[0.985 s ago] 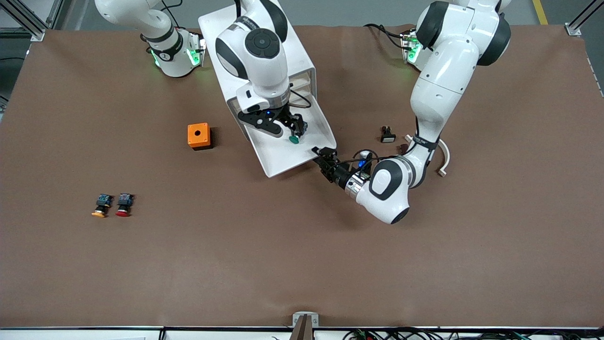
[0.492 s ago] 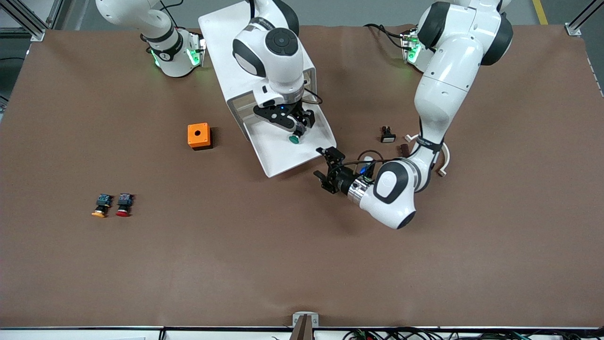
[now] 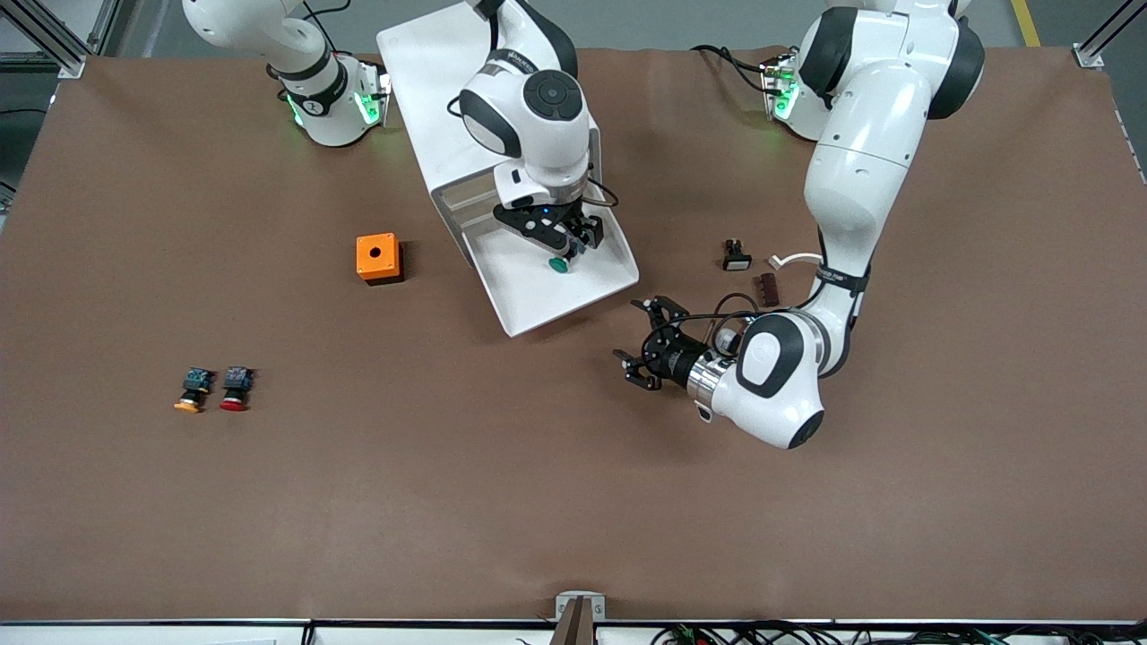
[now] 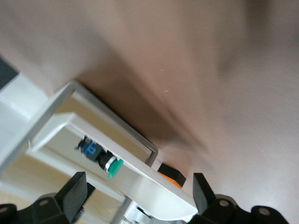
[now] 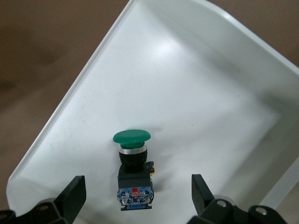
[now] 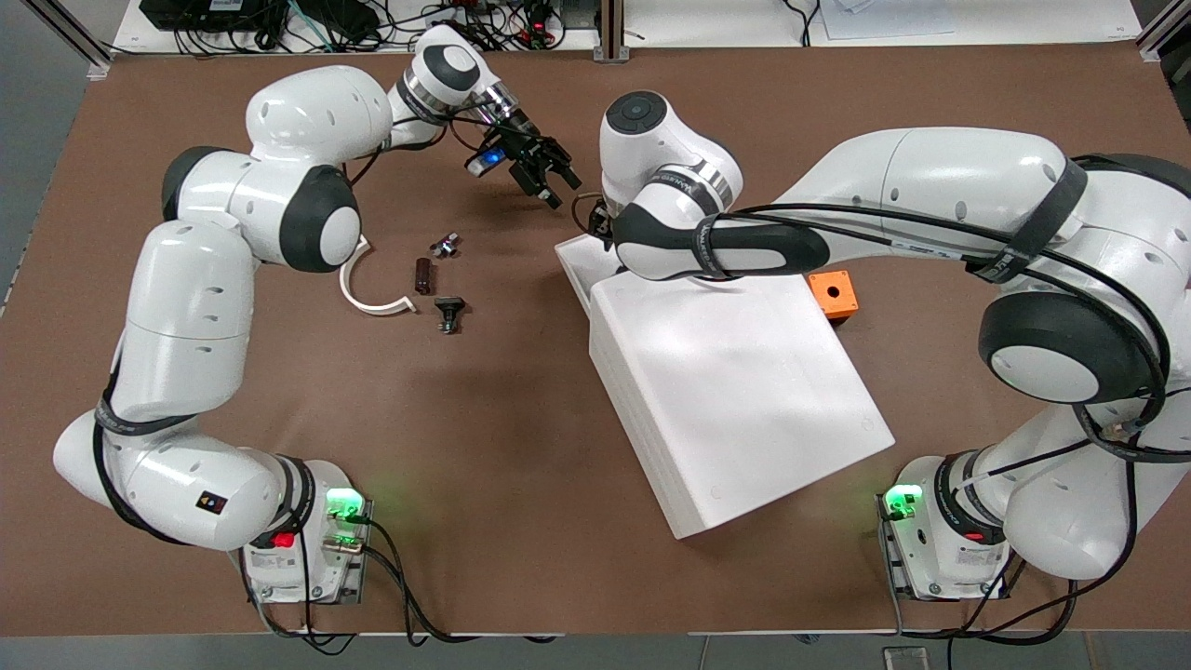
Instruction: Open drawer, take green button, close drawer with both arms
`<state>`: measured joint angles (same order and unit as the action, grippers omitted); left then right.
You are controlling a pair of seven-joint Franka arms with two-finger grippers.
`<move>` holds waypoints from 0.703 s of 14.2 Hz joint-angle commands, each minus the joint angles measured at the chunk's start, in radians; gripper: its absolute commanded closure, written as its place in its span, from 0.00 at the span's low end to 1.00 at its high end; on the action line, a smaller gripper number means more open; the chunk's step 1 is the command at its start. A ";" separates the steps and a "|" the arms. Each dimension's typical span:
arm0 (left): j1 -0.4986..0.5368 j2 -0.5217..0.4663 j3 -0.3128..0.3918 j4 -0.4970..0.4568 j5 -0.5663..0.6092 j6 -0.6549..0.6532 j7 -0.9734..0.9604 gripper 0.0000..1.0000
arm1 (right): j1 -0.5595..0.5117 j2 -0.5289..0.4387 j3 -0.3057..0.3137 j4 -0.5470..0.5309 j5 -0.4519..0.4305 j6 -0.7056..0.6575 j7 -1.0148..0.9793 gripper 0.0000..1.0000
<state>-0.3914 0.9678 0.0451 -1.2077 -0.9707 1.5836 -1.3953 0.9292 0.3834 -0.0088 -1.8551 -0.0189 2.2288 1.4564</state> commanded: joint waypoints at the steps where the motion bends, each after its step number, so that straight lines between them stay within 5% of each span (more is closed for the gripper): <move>1: -0.010 -0.040 0.057 0.014 0.035 -0.002 0.175 0.00 | 0.034 0.046 -0.011 0.037 -0.027 0.005 0.062 0.00; 10: -0.010 -0.191 0.062 0.010 0.317 0.122 0.636 0.00 | 0.050 0.100 -0.010 0.071 -0.053 0.005 0.101 0.00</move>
<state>-0.3916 0.8265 0.1014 -1.1758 -0.7107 1.6583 -0.8233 0.9657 0.4650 -0.0094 -1.8072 -0.0476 2.2325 1.5269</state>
